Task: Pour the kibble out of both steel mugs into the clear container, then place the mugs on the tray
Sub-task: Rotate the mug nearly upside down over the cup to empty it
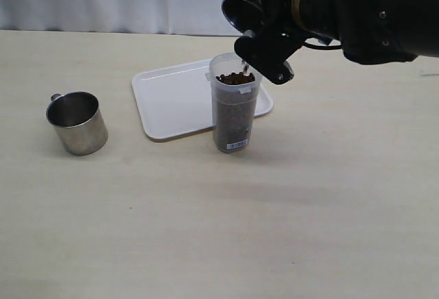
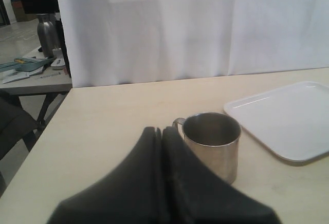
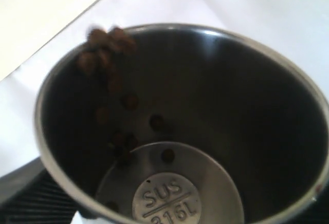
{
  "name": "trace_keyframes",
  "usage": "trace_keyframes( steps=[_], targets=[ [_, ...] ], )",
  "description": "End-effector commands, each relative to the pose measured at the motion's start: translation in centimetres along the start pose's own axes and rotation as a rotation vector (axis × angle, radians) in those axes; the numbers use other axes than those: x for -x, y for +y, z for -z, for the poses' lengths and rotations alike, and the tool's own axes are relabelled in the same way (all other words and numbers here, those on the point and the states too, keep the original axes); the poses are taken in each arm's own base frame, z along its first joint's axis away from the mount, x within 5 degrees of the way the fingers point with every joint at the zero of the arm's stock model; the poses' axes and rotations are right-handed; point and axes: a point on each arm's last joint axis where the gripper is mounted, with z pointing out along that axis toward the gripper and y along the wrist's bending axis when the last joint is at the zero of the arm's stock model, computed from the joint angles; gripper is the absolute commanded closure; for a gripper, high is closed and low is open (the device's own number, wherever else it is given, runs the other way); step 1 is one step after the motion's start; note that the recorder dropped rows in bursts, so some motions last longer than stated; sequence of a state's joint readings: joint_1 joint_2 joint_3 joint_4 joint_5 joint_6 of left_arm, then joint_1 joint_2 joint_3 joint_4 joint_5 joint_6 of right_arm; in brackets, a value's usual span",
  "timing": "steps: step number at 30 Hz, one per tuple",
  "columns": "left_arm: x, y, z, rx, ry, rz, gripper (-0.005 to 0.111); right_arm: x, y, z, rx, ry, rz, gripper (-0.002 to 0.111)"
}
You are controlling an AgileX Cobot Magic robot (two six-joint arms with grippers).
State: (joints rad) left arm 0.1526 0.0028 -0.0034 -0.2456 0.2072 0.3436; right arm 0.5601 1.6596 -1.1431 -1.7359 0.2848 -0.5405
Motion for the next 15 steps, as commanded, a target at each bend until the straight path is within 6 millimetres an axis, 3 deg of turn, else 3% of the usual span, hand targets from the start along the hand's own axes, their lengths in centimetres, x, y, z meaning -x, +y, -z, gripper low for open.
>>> trace_keyframes(
  steps=[1, 6, 15],
  targets=[
    [0.0, 0.0, 0.0, -0.001, -0.009, 0.000, 0.107, -0.3, -0.5, 0.3, -0.022, 0.005, 0.040, 0.104],
    [0.0, 0.0, 0.0, -0.001, -0.009, 0.000, 0.107, 0.7, -1.4, 0.6, -0.052, -0.027, 0.067, 0.104],
    [0.0, 0.0, 0.0, -0.001, -0.009, 0.000, 0.107, 0.3, -1.2, 0.6, -0.028, 0.011, 0.067, 0.104]
  ],
)
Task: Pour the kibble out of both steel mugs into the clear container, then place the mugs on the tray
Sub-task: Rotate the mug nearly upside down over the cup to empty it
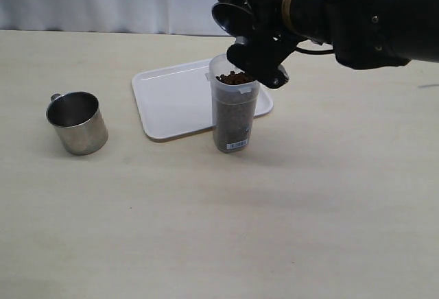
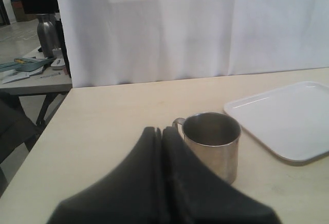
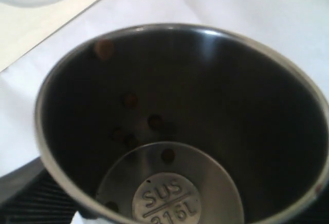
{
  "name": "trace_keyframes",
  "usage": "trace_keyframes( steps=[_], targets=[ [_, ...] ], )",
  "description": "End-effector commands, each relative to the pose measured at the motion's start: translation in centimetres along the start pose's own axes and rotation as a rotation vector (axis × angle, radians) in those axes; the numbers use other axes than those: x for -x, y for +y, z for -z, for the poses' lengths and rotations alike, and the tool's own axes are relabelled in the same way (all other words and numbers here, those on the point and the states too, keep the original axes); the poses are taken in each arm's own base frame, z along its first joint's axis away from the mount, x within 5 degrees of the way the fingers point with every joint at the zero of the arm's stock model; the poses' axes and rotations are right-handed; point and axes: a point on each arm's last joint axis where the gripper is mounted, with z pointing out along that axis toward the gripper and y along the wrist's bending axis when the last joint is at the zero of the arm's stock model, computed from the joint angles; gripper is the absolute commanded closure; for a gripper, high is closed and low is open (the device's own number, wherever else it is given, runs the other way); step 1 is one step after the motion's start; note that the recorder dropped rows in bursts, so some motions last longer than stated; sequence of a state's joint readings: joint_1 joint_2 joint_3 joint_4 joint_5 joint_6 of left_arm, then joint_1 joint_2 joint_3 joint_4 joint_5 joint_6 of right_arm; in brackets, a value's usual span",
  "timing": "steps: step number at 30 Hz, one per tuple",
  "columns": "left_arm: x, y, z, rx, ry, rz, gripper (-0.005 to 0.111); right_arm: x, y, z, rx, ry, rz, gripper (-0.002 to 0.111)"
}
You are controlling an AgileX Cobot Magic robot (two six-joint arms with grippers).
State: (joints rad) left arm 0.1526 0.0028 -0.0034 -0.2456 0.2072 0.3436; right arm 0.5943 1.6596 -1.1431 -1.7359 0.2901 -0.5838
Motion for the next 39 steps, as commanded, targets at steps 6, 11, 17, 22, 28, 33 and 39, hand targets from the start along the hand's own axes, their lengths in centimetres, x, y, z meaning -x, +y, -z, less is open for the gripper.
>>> trace_keyframes(
  steps=[6, 11, 17, 22, 28, 33, 39],
  targets=[
    [0.0, 0.0, 0.0, -0.001, -0.009, 0.000, 0.107, -0.6, -0.3, 0.3, -0.004, 0.030, 0.057, 0.104],
    [0.0, 0.0, 0.0, -0.001, -0.009, 0.000, 0.107, -0.9, -0.1, 0.3, 0.018, 0.059, 0.125, 0.104],
    [0.0, 0.0, 0.0, -0.001, -0.009, 0.000, 0.107, -0.5, 0.0, 0.0, 0.018, 0.039, 0.151, 0.104],
    [0.0, 0.0, 0.0, -0.001, -0.009, 0.000, 0.107, -0.5, 0.0, 0.0, 0.023, 0.043, 0.233, 0.104],
    [0.0, 0.0, 0.0, -0.001, -0.009, 0.000, 0.107, -0.2, -0.2, 0.0, -0.004, 0.011, 0.069, 0.104],
    [0.0, 0.0, 0.0, -0.001, -0.009, 0.000, 0.107, -0.2, -0.1, 0.0, 0.004, 0.017, 0.278, 0.104],
    [0.0, 0.0, 0.0, -0.001, -0.009, 0.000, 0.107, 0.2, -0.5, 0.1, -0.011, 0.005, 0.292, 0.104]
  ],
)
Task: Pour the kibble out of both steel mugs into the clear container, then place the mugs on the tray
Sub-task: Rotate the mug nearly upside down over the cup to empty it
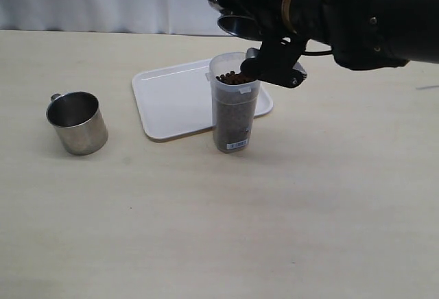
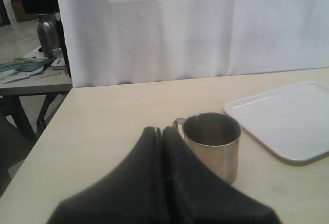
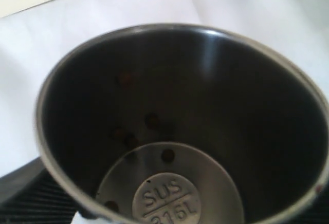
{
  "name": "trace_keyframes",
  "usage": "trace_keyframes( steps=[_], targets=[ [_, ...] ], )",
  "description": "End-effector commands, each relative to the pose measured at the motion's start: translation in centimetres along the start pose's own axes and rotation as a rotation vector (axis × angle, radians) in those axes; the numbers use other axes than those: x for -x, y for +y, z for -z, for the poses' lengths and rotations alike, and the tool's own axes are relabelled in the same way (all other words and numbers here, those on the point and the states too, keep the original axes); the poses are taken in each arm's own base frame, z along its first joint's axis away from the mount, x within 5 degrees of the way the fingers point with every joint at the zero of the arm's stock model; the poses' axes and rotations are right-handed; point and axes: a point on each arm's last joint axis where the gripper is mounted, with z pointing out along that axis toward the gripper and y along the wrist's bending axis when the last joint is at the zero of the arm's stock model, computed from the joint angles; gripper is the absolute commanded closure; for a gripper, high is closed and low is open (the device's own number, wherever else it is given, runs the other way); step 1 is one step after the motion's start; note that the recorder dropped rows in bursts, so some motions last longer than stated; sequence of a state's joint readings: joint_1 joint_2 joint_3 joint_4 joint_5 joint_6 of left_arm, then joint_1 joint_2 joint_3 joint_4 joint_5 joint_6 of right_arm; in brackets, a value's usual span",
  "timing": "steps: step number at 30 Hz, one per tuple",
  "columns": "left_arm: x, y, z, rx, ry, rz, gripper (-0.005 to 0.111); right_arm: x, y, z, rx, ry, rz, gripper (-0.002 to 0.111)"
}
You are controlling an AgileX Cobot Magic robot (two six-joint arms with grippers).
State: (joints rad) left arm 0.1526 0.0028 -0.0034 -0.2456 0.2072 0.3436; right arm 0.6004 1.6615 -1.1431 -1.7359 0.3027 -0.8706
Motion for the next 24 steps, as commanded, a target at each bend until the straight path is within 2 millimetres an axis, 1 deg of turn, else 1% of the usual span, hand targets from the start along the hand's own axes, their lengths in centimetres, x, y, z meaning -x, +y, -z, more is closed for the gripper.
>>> trace_keyframes(
  steps=[1, 3, 7, 11, 14, 20, 23, 24],
  targets=[
    [-0.01, 0.00, 0.00, -0.001, -0.009, 0.000, 0.107, -0.06, -0.45, 0.07, -0.018, 0.000, -0.017, 0.104],
    [-0.01, 0.00, 0.00, -0.001, -0.009, 0.000, 0.107, -0.06, -0.45, 0.07, -0.018, 0.000, -0.041, 0.104],
    [-0.01, 0.00, 0.00, -0.001, -0.009, 0.000, 0.107, -0.17, -0.40, 0.12, -0.012, 0.008, -0.007, 0.104],
    [-0.01, 0.00, 0.00, -0.001, -0.009, 0.000, 0.107, -0.78, -0.74, 0.15, -0.023, 0.024, -0.101, 0.104],
    [-0.01, 0.00, 0.00, -0.001, -0.009, 0.000, 0.107, -0.85, -0.78, 0.16, -0.024, 0.026, -0.052, 0.104],
    [-0.01, 0.00, 0.00, -0.001, -0.009, 0.000, 0.107, -0.92, -0.70, 0.16, -0.014, 0.034, -0.010, 0.104],
    [-0.01, 0.00, 0.00, -0.001, -0.009, 0.000, 0.107, -0.92, -0.70, 0.16, -0.015, 0.034, -0.019, 0.104],
    [-0.01, 0.00, 0.00, -0.001, -0.009, 0.000, 0.107, -0.89, -0.74, 0.16, -0.019, 0.030, -0.068, 0.104]
  ],
)
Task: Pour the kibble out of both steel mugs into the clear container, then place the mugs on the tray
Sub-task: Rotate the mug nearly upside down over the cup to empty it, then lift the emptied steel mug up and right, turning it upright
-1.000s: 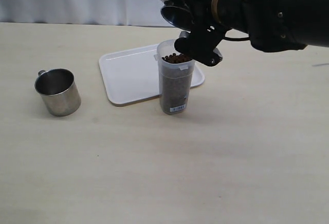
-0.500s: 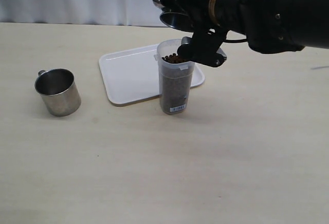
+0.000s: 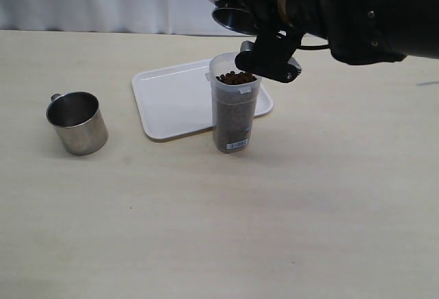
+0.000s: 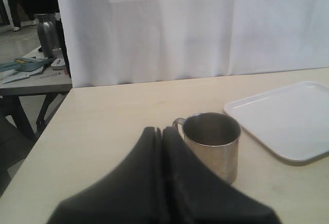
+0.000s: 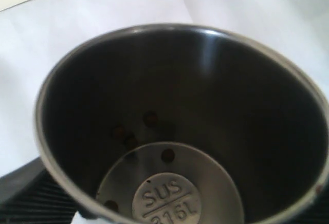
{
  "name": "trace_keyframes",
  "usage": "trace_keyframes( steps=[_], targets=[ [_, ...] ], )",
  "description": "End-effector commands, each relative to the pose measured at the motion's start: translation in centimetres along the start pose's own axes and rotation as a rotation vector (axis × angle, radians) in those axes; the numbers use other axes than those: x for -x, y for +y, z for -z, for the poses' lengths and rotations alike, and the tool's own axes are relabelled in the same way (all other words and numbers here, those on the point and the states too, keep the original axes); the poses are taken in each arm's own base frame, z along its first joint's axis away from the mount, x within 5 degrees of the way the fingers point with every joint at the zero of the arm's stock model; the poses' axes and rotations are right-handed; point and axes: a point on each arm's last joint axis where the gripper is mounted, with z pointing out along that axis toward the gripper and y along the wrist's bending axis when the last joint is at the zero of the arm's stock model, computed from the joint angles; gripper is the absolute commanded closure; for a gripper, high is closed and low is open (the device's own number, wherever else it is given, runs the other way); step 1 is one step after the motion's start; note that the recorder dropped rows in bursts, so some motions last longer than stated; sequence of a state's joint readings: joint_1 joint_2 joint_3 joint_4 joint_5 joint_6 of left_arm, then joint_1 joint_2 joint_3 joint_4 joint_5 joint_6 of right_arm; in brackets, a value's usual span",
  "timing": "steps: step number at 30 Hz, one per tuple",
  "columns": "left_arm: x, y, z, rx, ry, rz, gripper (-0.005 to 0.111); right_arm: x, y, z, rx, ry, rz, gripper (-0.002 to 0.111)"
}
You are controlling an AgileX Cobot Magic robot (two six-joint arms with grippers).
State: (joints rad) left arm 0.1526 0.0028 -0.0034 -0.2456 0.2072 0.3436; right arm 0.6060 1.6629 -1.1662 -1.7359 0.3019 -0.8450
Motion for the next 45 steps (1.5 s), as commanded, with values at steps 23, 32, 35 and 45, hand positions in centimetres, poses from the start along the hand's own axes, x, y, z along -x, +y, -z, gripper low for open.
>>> trace_keyframes(
  steps=[23, 32, 35, 45],
  targets=[
    [0.0, 0.0, 0.0, -0.001, -0.009, 0.000, 0.107, -4.0, 9.5, -1.0, 0.187, 0.271, -2.002, 0.104],
    [0.0, 0.0, 0.0, -0.001, -0.009, 0.000, 0.107, -2.4, 15.5, -2.6, 0.053, -0.196, -2.621, 0.104],
    [0.0, 0.0, 0.0, -0.001, -0.009, 0.000, 0.107, -0.3, 17.3, -4.0, 0.057, -0.377, -2.696, 0.104],
    [0.0, 0.0, 0.0, -0.001, -0.009, 0.000, 0.107, 5.2, 20.4, -8.1, -0.027, -0.521, -2.751, 0.104]
  ],
)
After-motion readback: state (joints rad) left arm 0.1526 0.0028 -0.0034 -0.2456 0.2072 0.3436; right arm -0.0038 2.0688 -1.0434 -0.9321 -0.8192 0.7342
